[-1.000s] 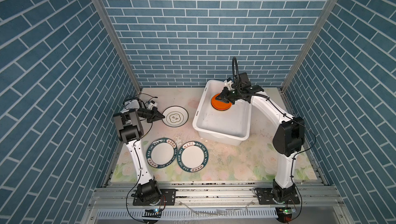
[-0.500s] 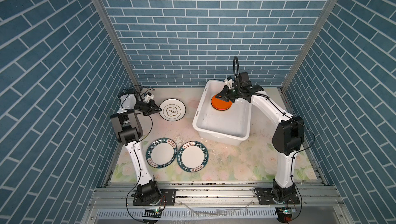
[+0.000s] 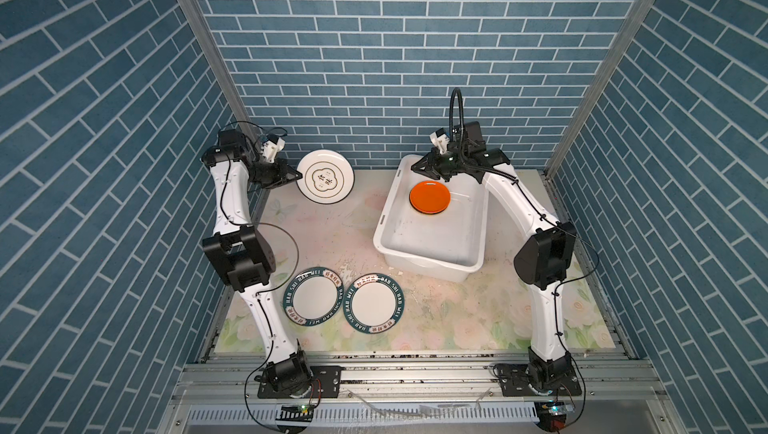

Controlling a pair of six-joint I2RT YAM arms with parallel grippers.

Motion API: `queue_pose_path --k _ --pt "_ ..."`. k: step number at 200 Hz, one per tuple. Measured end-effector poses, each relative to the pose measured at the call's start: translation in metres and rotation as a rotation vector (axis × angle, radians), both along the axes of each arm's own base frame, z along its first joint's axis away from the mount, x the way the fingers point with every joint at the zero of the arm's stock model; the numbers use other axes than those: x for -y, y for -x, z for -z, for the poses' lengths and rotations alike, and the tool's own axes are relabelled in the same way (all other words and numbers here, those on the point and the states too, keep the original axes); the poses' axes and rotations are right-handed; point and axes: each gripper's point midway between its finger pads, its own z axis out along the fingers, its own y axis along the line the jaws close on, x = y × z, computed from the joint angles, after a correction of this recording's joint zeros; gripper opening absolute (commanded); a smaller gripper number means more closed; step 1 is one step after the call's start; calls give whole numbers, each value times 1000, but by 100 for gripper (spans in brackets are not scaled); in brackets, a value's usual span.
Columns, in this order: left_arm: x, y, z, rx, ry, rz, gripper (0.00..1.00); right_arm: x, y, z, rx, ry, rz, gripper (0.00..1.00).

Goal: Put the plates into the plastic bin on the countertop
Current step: 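Lift the plate upright with the left gripper toward the right gripper, then grasp the plate's rim with the right gripper beside the left gripper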

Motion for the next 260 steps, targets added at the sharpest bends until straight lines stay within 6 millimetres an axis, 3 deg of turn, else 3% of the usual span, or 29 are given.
queue_pose_path --k 28,64,92,124,147,190,213,260 --pt "22 8 -11 12 -7 62 0 -10 -1 -6 19 -9 -42 21" --pt "70 21 -17 1 9 183 0 -22 15 -10 3 -14 -97 23" --pt "103 31 -20 -9 42 265 0 -29 30 -2 -19 17 -135 24" --pt "128 38 -24 -13 78 324 0 -28 44 5 -38 58 -158 24" --pt "141 41 -27 -10 101 353 0 -23 54 5 -49 78 -160 24" --pt "155 48 -34 -16 152 382 0 -14 67 -14 -18 73 -161 20" --pt "158 52 -39 -19 174 386 0 -12 71 -18 -11 68 -161 14" --pt "160 55 -36 -51 217 379 0 -14 71 -16 -2 54 -171 10"
